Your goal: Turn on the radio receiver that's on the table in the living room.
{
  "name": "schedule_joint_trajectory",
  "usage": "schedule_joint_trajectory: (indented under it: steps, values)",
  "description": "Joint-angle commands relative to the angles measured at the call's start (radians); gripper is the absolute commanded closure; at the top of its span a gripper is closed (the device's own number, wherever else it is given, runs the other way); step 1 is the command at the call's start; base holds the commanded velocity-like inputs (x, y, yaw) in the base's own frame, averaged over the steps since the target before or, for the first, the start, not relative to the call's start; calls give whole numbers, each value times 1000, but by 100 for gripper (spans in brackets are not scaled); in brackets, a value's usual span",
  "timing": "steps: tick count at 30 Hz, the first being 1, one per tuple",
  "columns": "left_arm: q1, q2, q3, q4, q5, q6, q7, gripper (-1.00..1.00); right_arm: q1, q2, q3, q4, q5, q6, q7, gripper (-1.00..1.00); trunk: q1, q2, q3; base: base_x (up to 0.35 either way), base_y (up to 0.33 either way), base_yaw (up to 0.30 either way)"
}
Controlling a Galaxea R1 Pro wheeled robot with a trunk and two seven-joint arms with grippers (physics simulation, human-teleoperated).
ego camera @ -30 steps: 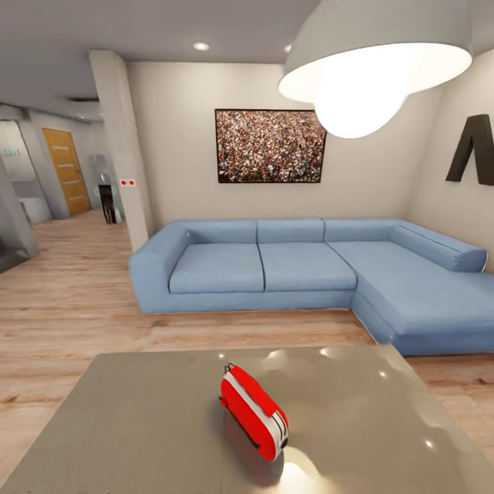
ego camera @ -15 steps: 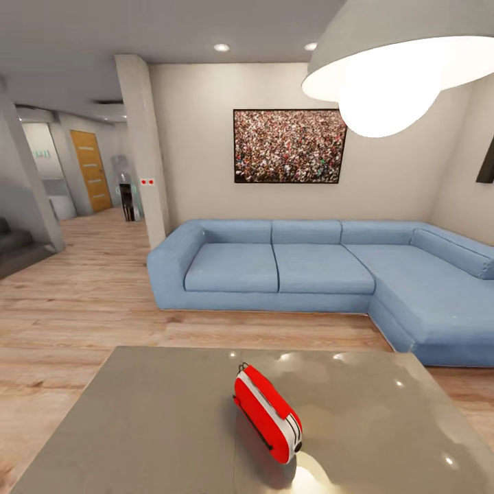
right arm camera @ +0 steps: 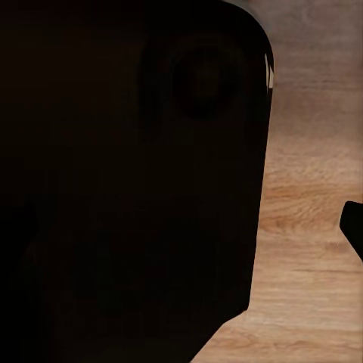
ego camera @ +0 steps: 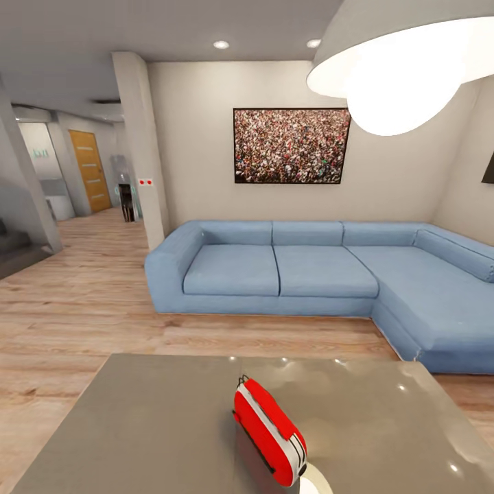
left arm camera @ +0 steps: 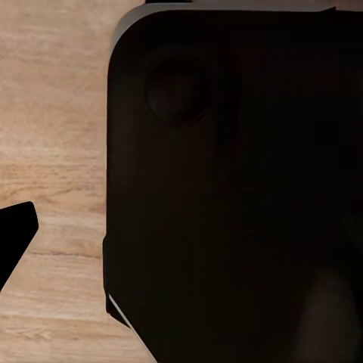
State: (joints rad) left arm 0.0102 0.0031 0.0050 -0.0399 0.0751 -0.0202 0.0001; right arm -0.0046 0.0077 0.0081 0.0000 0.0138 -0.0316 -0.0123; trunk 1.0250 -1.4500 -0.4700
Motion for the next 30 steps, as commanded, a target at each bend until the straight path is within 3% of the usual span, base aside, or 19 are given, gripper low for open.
schedule_joint_trajectory:
  steps: [1, 25, 30]
  values:
    - [0, 0, 0, 0, 0, 0, 0, -100, 0, 0, 0, 0, 0, 0, 0, -100, 0, 0, 0, 14, 0, 0]
    - [1, -2, 1, 0, 0, 0, 1, -100, 0, 0, 0, 0, -2, 2, 11, -100, 0, 0, 0, 1, 0, 0]
    - [0, -2, 0, 0, 0, 0, 1, -100, 0, 0, 0, 0, -2, 2, 11, -100, -19, 35, 16, 0, 0, 0]
